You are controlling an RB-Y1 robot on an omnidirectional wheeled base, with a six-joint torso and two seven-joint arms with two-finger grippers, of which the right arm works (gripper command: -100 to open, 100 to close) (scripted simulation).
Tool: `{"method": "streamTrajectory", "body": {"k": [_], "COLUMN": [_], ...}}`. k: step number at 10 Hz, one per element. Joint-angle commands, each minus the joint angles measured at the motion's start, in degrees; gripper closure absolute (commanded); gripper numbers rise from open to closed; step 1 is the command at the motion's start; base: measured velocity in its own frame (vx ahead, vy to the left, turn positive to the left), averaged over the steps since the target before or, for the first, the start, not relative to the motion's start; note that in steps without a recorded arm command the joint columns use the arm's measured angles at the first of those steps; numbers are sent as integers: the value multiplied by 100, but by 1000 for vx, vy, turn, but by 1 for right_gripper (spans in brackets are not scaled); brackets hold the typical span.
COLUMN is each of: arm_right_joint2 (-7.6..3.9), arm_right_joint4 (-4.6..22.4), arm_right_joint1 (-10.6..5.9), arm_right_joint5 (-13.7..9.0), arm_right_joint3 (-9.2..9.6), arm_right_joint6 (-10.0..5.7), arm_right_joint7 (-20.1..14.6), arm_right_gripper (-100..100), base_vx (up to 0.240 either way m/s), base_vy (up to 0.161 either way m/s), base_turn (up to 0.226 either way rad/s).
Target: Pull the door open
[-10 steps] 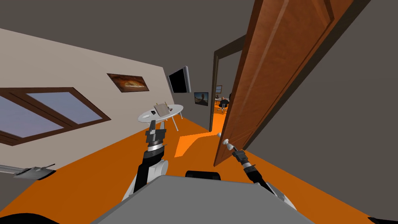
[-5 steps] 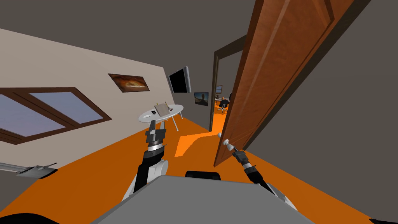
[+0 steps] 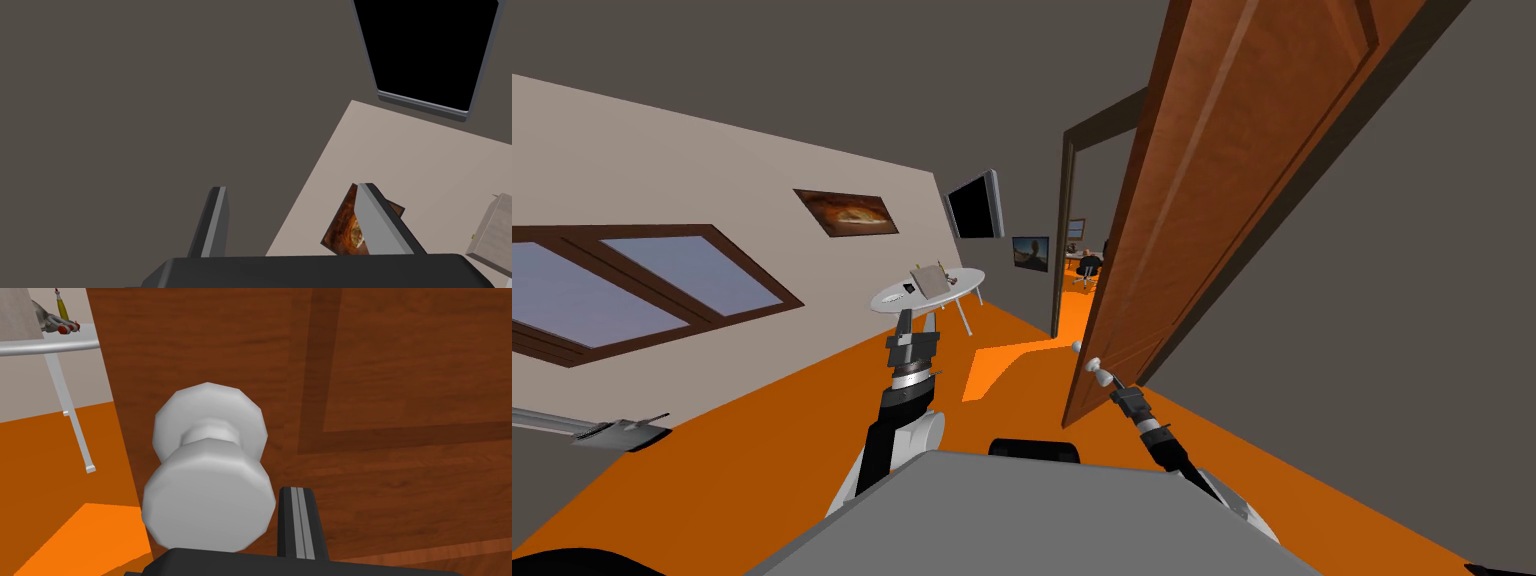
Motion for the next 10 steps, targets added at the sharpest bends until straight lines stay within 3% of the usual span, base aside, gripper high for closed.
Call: {"method": "streamTrajectory", "body": {"k": [1, 8, 9, 10], "arm_right_joint2": [157, 157, -41, -46], "arm_right_joint4": [7, 7, -28, -5], "arm_right_joint1": [37, 37, 74, 82], "arm_right_joint5": [91, 91, 32, 44], "arm_right_joint3": [169, 169, 63, 85], "arm_right_joint6": [-85, -85, -76, -120], "arm_right_joint7": [-1, -1, -47, -68], "arm_right_gripper": [-100, -100, -100, -100], "base_vx": [-14, 2, -123, -162], "base_vy": [-6, 2, -76, -128], "base_turn": [1, -2, 192, 197]}}
